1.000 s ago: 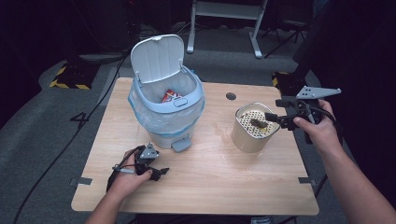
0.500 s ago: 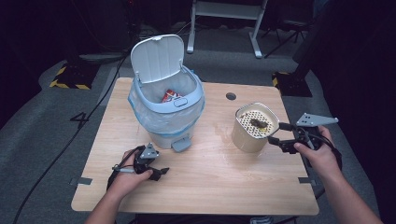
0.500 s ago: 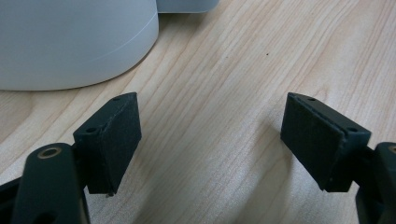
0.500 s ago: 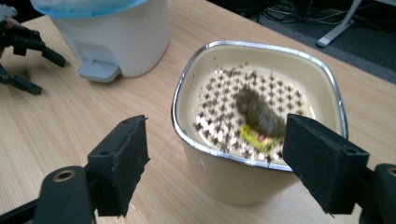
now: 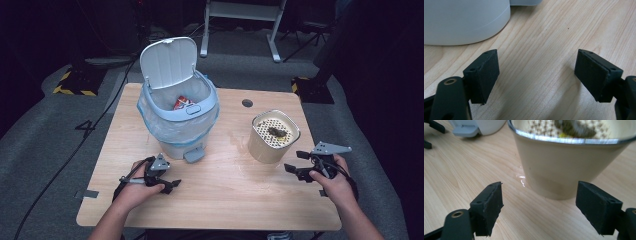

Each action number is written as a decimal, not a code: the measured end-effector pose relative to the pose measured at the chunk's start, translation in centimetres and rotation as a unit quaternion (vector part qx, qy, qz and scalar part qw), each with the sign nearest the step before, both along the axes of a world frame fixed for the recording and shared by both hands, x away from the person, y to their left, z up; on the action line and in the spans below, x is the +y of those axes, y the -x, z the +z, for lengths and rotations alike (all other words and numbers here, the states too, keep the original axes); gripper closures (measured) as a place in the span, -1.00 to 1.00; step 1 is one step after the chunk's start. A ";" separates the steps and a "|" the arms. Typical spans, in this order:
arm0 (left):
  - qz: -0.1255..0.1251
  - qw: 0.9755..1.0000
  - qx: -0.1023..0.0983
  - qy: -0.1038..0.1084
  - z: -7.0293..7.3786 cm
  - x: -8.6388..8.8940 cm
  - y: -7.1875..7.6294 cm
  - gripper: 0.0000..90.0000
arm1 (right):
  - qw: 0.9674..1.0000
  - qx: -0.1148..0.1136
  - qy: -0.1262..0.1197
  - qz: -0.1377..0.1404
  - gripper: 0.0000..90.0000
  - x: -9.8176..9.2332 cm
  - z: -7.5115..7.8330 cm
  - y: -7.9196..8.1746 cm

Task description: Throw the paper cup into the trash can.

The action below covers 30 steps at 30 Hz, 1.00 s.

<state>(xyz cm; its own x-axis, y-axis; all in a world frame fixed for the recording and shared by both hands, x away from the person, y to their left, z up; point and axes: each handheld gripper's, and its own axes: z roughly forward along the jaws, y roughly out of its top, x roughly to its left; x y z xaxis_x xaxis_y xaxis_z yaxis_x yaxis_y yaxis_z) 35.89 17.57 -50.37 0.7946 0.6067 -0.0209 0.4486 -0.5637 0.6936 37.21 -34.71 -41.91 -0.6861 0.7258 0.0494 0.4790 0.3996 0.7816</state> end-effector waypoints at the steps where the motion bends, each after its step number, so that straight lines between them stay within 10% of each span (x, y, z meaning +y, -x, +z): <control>1: 0.000 1.000 0.000 0.000 0.0 0.0 0.0 -0.55 | 1.000 0.004 0.000 -0.003 -0.53 -0.1 -0.8 0.1; 15: 0.012 1.000 -0.001 0.000 0.0 0.0 0.2 -0.54 | 0.999 0.039 0.031 -0.018 -0.62 0.5 -7.3 0.7; 18: 0.015 1.000 -0.001 0.001 0.0 0.1 0.3 -0.54 | 0.999 0.016 0.030 -0.025 -0.64 0.5 -8.5 1.1; 30: 0.027 0.999 -0.012 0.013 0.5 0.0 0.6 -0.33 | 0.999 0.007 0.047 -0.020 -0.67 0.5 -8.5 1.2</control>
<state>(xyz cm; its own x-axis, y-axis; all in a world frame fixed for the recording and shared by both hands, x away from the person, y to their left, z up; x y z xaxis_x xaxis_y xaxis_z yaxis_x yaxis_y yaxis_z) 35.30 17.53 -49.91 0.7614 0.6481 -0.0187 0.4605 -0.5203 0.7191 36.03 -34.17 -50.45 -0.6556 0.7550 -0.0106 0.5067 0.4504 0.7351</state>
